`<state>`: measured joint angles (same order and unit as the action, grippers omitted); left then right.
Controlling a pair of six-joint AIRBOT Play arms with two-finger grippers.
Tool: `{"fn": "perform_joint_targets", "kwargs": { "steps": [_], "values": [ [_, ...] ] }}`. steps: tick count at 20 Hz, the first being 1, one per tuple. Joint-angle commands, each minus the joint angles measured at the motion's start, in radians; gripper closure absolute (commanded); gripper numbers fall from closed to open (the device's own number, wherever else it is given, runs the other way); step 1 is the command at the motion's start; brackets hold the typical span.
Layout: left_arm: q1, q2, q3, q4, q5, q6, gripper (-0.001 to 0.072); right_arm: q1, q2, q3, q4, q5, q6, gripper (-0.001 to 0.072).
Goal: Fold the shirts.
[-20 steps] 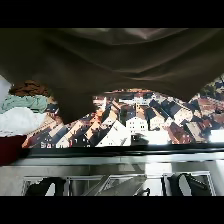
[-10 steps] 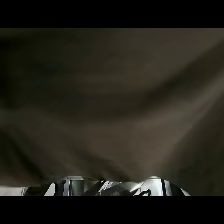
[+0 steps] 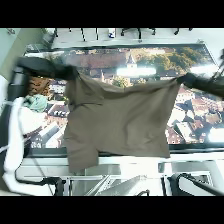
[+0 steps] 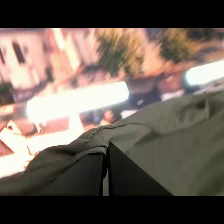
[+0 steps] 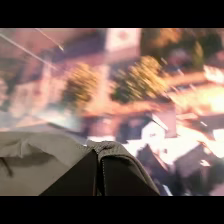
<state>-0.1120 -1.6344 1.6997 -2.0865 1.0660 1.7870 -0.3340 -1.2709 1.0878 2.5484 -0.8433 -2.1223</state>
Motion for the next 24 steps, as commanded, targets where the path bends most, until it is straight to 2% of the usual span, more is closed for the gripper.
{"fn": "perform_joint_targets", "kwargs": {
  "steps": [1, 3, 7, 11, 15, 17, 20, 24],
  "values": [
    [0.022, -0.258, 0.002, -0.019, -0.094, 0.008, 0.0685, 0.007, -0.255, -0.010, 0.008, 0.141, -0.037, 0.0688],
    [0.053, -0.319, 0.041, -0.066, -0.161, 0.008, 0.0685, 0.010, -0.400, 0.110, 0.016, 0.132, -0.030, 0.0688],
    [0.078, -0.409, 0.272, -0.083, -0.150, -0.043, 0.0686, 0.018, -0.570, 0.380, 0.021, 0.054, 0.034, 0.0688],
    [0.096, -0.412, 0.412, -0.071, -0.131, -0.113, 0.0685, 0.011, -0.564, 0.491, 0.001, -0.002, 0.056, 0.0688],
    [0.113, -0.349, 0.270, -0.042, -0.064, -0.113, 0.0686, 0.013, -0.539, 0.492, -0.145, -0.143, 0.068, 0.0688],
    [0.117, -0.333, 0.226, 0.005, 0.013, -0.123, 0.0686, 0.026, -0.539, 0.491, -0.256, -0.206, 0.107, 0.0688],
    [0.116, -0.333, 0.226, 0.109, 0.184, -0.185, 0.0686, 0.050, -0.539, 0.485, -0.458, -0.269, 0.188, 0.0688],
    [0.093, -0.336, 0.225, 0.276, 0.357, -0.269, 0.0686, 0.097, -0.539, 0.450, -0.620, -0.255, 0.239, 0.0688]
  ]
}}
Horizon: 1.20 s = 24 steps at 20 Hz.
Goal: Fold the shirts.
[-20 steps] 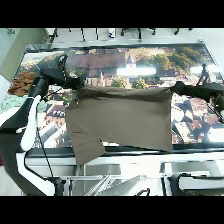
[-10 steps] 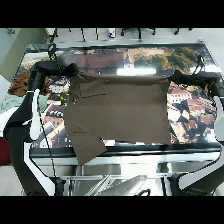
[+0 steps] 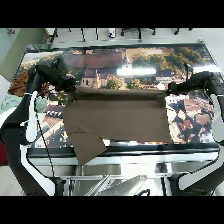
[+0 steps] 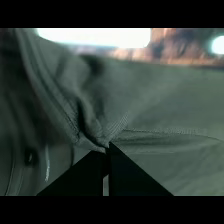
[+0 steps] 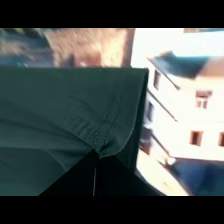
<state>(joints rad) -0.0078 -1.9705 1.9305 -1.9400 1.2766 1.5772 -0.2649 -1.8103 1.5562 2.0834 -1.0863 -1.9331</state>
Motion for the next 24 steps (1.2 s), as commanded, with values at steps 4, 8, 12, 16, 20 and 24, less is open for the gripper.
{"fn": "perform_joint_targets", "kwargs": {
  "steps": [4, 8, 12, 16, 20, 24],
  "values": [
    [-0.032, -0.002, -0.071, 0.190, 0.174, -0.113, 0.0686, 0.054, -0.010, -0.046, -0.155, 0.023, 0.061, 0.0688],
    [-0.036, -0.002, -0.148, 0.196, 0.143, -0.117, 0.0686, 0.061, -0.015, -0.047, -0.203, 0.019, 0.102, 0.0687],
    [-0.044, -0.004, -0.161, 0.192, 0.086, -0.117, 0.0685, 0.068, -0.015, -0.047, -0.202, -0.006, 0.102, 0.0687],
    [-0.053, -0.003, -0.159, 0.185, 0.072, -0.117, 0.0685, 0.068, -0.015, -0.047, -0.181, -0.020, 0.102, 0.0683],
    [-0.054, -0.004, -0.124, 0.127, 0.124, -0.117, 0.0066, 0.067, -0.003, -0.035, -0.083, -0.047, 0.102, 0.0343],
    [-0.034, -0.003, 0.077, 0.100, 0.351, -0.117, 0.0010, 0.040, 0.094, 0.005, -0.082, -0.168, 0.102, 0.0342]
  ]
}}
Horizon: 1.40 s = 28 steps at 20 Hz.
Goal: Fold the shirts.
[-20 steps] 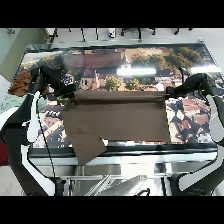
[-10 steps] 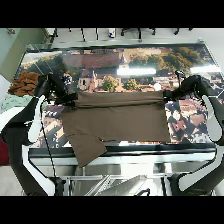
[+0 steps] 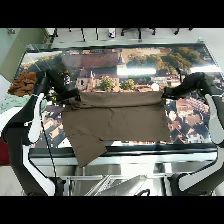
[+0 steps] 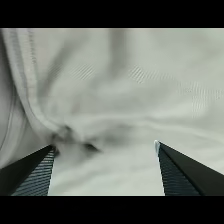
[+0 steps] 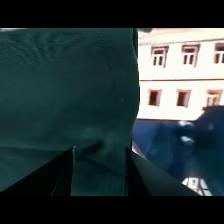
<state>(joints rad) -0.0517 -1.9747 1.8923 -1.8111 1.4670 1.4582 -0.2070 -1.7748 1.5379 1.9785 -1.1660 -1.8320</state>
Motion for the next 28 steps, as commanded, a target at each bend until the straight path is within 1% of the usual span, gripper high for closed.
{"fn": "perform_joint_targets", "kwargs": {
  "steps": [1, 2, 3, 5, 6, 7, 8, 10, 11, 12, 14, 16, 18, 20, 23, 24, 26, 27, 28],
  "values": [
    [0.024, 0.008, 0.179, -0.029, 0.248, 0.002, 0.0009, -0.038, 0.099, 0.025, 0.023, -0.126, 0.001, 0.0342],
    [0.037, 0.031, 0.205, -0.026, 0.307, 0.002, 0.0009, -0.063, 0.141, 0.024, 0.019, -0.170, 0.000, 0.0342],
    [0.051, 0.079, 0.185, -0.008, 0.338, 0.002, 0.0010, -0.095, 0.181, 0.014, 0.019, -0.214, 0.000, 0.0342],
    [0.080, 0.210, 0.019, 0.022, 0.337, 0.008, 0.0010, -0.169, 0.266, -0.078, 0.025, -0.243, -0.026, 0.0343],
    [0.096, 0.298, -0.124, 0.023, 0.316, 0.029, 0.0010, -0.211, 0.315, -0.163, 0.024, -0.245, -0.050, 0.0343],
    [0.108, 0.390, -0.286, 0.021, 0.267, 0.039, 0.0010, -0.256, 0.362, -0.258, 0.026, -0.244, -0.078, 0.0343],
    [0.121, 0.496, -0.479, 0.006, 0.183, 0.043, 0.0010, -0.310, 0.412, -0.366, 0.029, -0.233, -0.109, 0.0343],
    [0.150, 0.678, -0.835, -0.067, 0.023, 0.044, 0.0010, -0.422, 0.473, -0.537, 0.066, -0.180, -0.138, 0.0342],
    [0.168, 0.742, -0.978, -0.114, -0.029, 0.058, 0.0010, -0.472, 0.480, -0.592, 0.113, -0.167, -0.166, 0.0343],
    [0.191, 0.792, -1.103, -0.179, -0.065, 0.092, 0.0010, -0.514, 0.477, -0.636, 0.164, -0.159, -0.198, 0.0342],
    [0.218, 0.858, -1.296, -0.286, -0.132, 0.147, 0.0010, -0.554, 0.459, -0.681, 0.220, -0.153, -0.222, 0.0343],
    [0.216, 0.888, -1.411, -0.340, -0.210, 0.182, 0.0010, -0.546, 0.436, -0.694, 0.219, -0.157, -0.222, 0.0343],
    [0.217, 0.885, -1.459, -0.338, -0.259, 0.195, 0.0010, -0.529, 0.416, -0.695, 0.219, -0.157, -0.223, 0.0342],
    [0.216, 0.847, -1.461, -0.347, -0.300, 0.208, 0.0010, -0.508, 0.398, -0.702, 0.223, -0.158, -0.223, 0.0342],
    [0.204, 0.739, -1.430, -0.409, -0.327, 0.271, 0.0011, -0.473, 0.367, -0.734, 0.225, -0.156, -0.235, 0.0342],
    [0.192, 0.700, -1.406, -0.414, -0.327, 0.278, 0.0078, -0.463, 0.355, -0.748, 0.225, -0.152, -0.234, 0.0342],
    [0.162, 0.636, -1.347, -0.414, -0.318, 0.279, 0.0332, -0.450, 0.335, -0.776, 0.224, -0.137, -0.234, 0.0341],
    [0.147, 0.617, -1.315, -0.414, -0.304, 0.279, 0.0497, -0.447, 0.327, -0.788, 0.223, -0.131, -0.234, 0.0341],
    [0.130, 0.610, -1.286, -0.411, -0.289, 0.279, 0.0569, -0.447, 0.320, -0.794, 0.222, -0.126, -0.234, 0.0341]
  ]
}}
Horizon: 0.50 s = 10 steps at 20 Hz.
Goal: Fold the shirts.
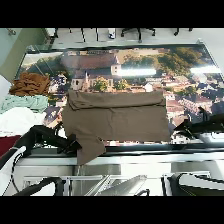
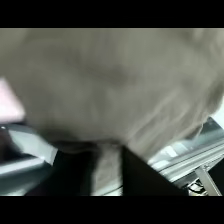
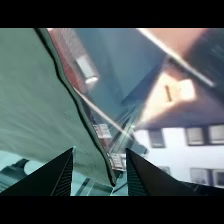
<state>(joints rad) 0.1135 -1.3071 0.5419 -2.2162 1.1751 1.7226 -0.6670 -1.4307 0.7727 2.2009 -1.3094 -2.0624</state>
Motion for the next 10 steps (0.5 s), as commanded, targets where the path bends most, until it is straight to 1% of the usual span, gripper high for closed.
{"fn": "perform_joint_targets", "kwargs": {
  "steps": [1, 2, 3, 4, 7, 8, 9, 10],
  "values": [
    [-0.051, -0.052, 0.086, 0.000, 0.016, 0.015, 0.0581, 0.014, -0.034, -0.031, 0.000, 0.021, -0.007, 0.0341],
    [-0.061, -0.041, 0.104, -0.001, 0.030, 0.015, 0.0592, 0.019, -0.042, -0.032, 0.000, 0.025, -0.006, 0.0341],
    [-0.071, -0.025, 0.122, 0.000, 0.045, 0.015, 0.0673, 0.032, -0.052, -0.034, 0.003, 0.029, -0.006, 0.0341],
    [-0.076, -0.007, 0.136, 0.000, 0.052, 0.016, 0.0685, 0.050, -0.062, -0.036, 0.004, 0.033, -0.006, 0.0341],
    [-0.075, 0.047, 0.167, 0.000, 0.089, 0.014, 0.0685, 0.142, -0.093, -0.038, 0.005, 0.046, -0.008, 0.0343],
    [-0.071, 0.066, 0.171, 0.000, 0.104, 0.014, 0.0685, 0.169, -0.095, -0.037, 0.009, 0.046, -0.012, 0.0354],
    [-0.063, 0.089, 0.170, 0.000, 0.113, 0.013, 0.0685, 0.193, -0.092, -0.037, 0.031, 0.040, -0.027, 0.0588],
    [-0.053, 0.113, 0.170, 0.000, 0.128, 0.003, 0.0685, 0.212, -0.085, -0.037, 0.056, 0.032, -0.040, 0.0665]
  ]
}}
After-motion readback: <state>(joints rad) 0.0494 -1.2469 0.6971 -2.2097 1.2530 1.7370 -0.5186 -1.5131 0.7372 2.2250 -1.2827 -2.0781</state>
